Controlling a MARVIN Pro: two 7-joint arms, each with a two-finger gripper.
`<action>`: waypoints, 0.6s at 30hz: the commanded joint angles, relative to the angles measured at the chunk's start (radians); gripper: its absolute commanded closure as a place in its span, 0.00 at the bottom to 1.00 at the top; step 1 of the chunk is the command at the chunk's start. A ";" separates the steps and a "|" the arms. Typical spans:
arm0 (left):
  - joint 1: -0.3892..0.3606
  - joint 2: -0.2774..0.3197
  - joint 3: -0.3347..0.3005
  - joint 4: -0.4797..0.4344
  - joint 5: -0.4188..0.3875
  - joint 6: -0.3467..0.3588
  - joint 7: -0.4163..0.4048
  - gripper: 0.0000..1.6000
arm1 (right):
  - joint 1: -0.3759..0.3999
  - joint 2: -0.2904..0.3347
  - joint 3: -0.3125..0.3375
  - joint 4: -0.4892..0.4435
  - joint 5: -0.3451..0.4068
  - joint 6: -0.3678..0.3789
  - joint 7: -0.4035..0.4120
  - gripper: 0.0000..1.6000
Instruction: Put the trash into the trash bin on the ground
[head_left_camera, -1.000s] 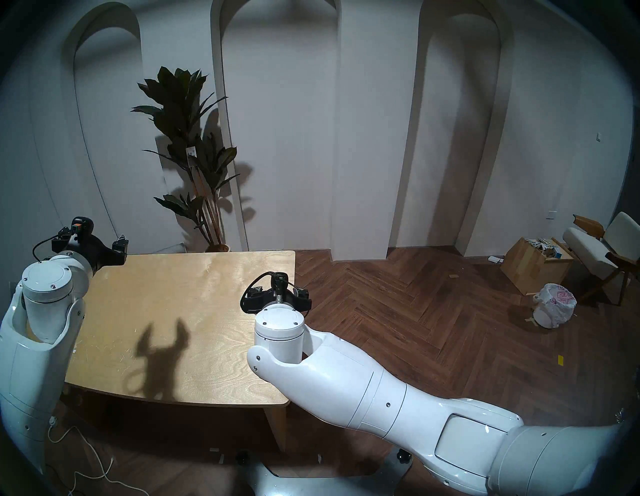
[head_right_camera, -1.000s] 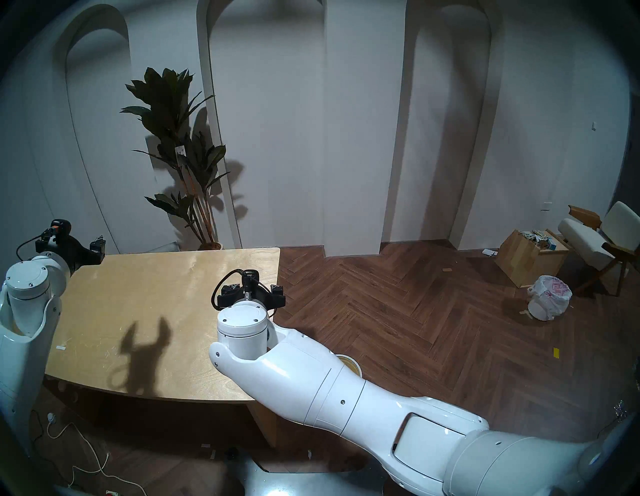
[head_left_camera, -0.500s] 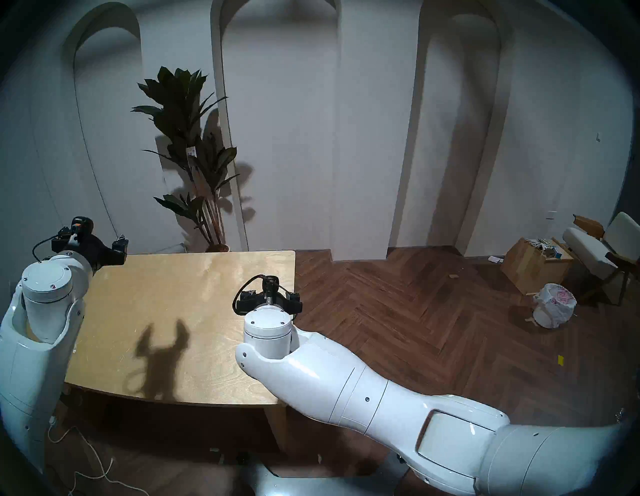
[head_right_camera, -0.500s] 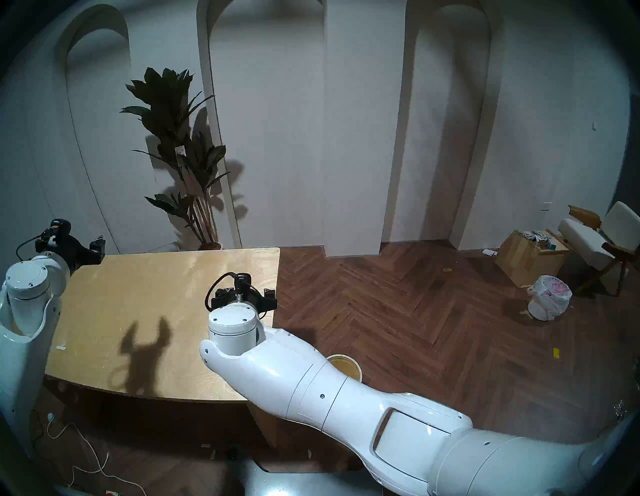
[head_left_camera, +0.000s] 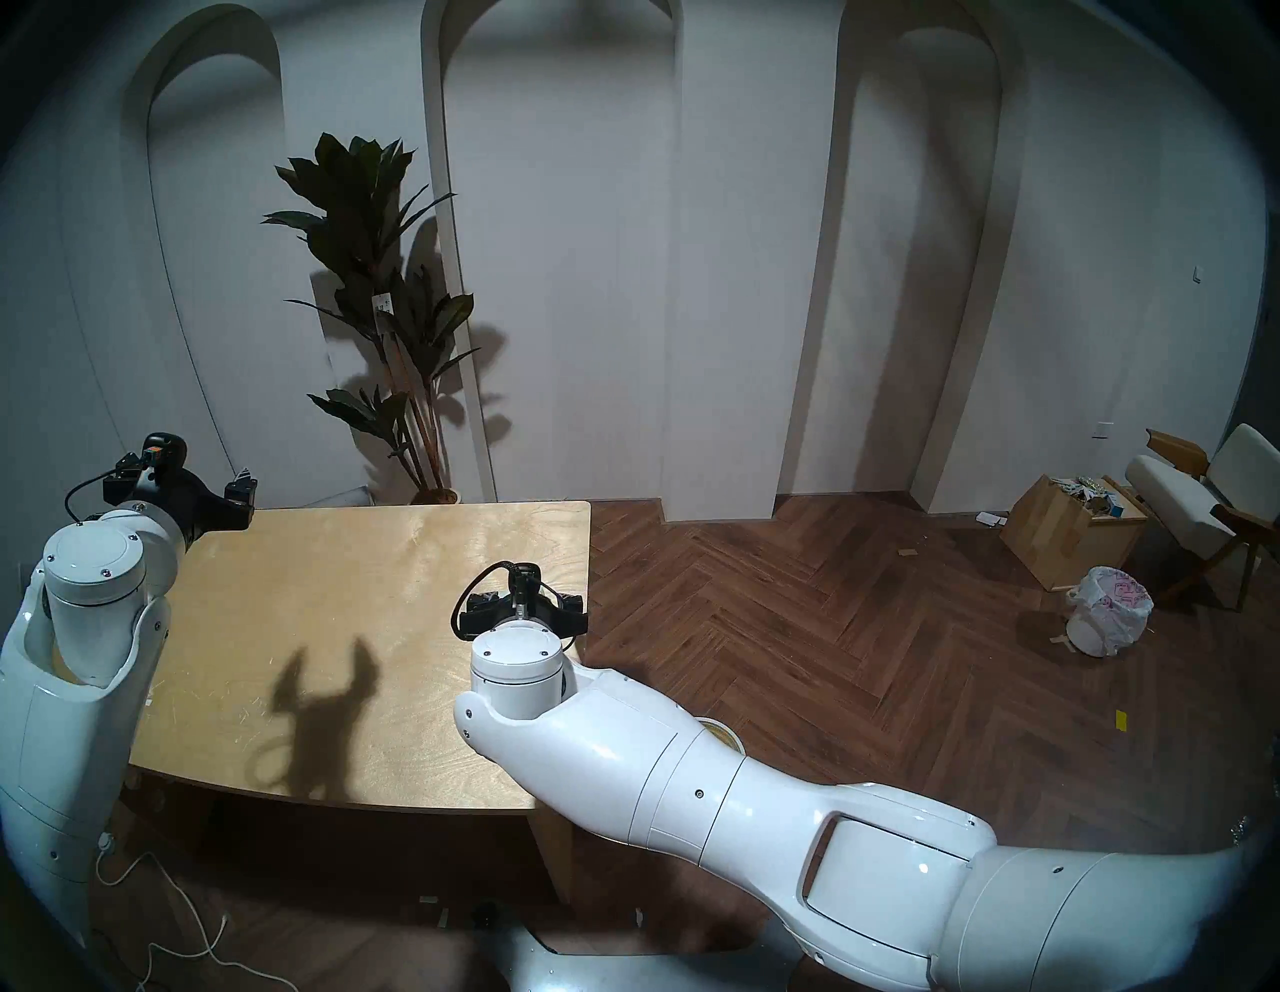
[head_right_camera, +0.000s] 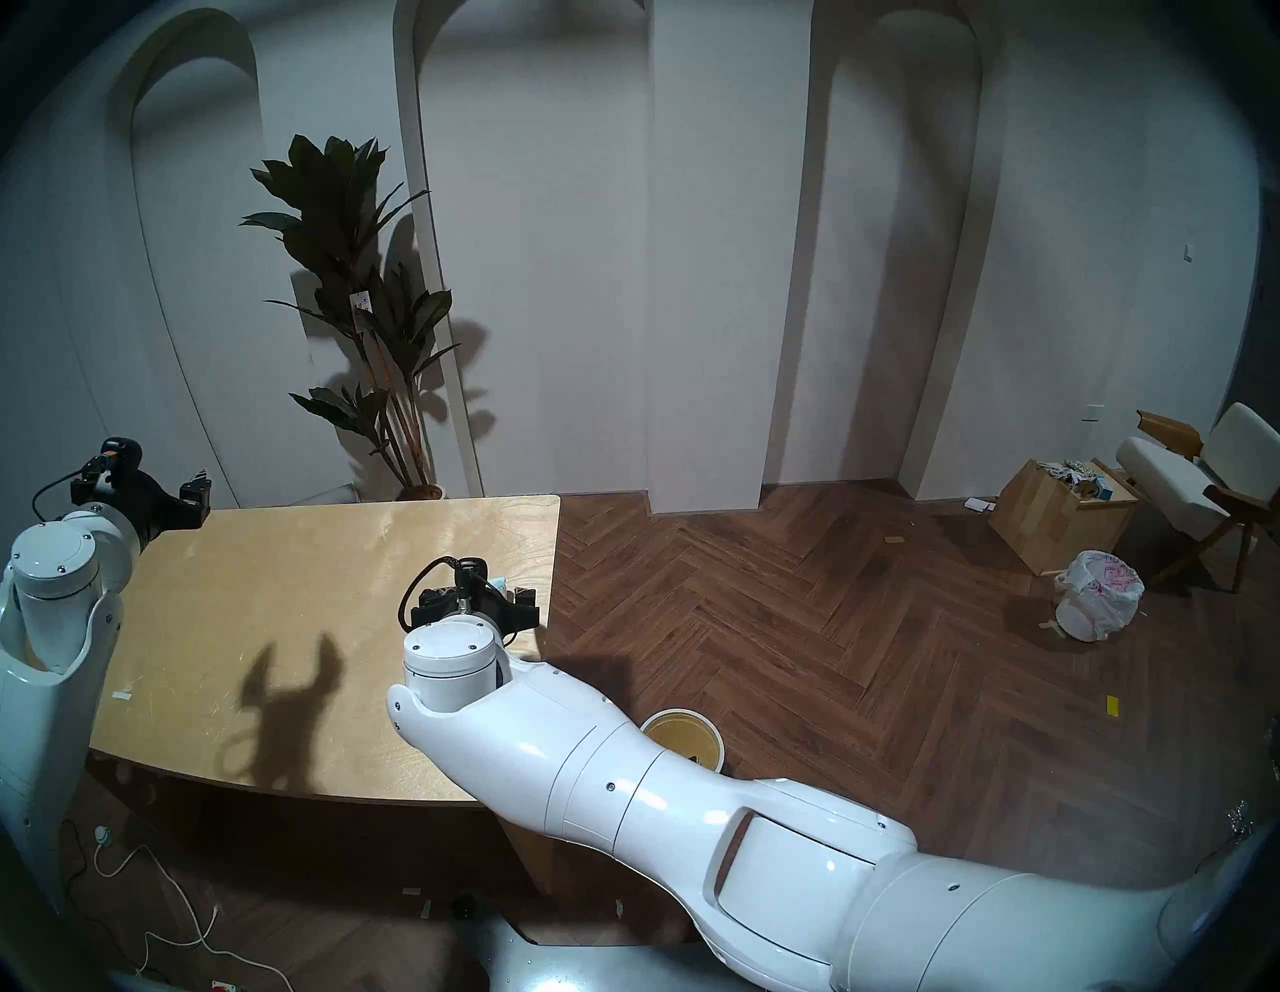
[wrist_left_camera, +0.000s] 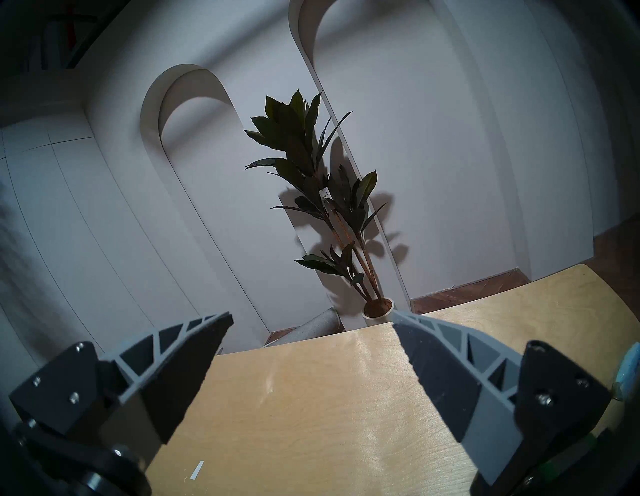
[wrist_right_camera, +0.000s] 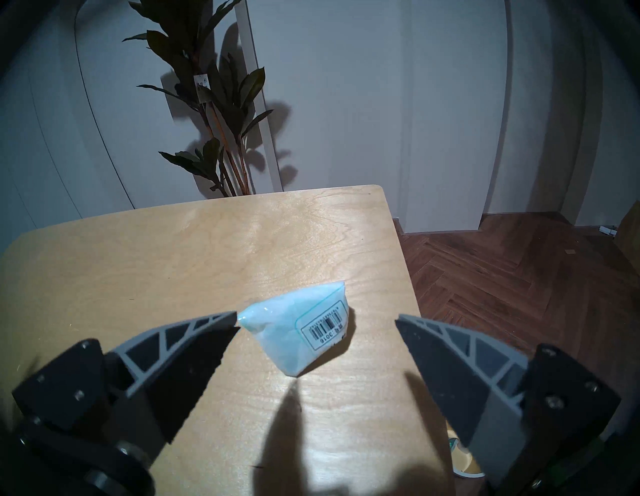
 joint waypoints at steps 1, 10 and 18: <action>-0.005 0.008 -0.014 -0.014 0.002 -0.007 -0.003 0.00 | 0.037 -0.053 0.001 0.019 -0.006 -0.021 0.022 0.00; -0.004 0.008 -0.015 -0.014 0.003 -0.007 -0.004 0.00 | 0.060 -0.085 -0.005 0.110 -0.009 -0.045 0.049 0.00; -0.005 0.007 -0.015 -0.014 0.003 -0.007 -0.004 0.00 | 0.083 -0.109 0.003 0.185 -0.009 -0.074 0.070 0.00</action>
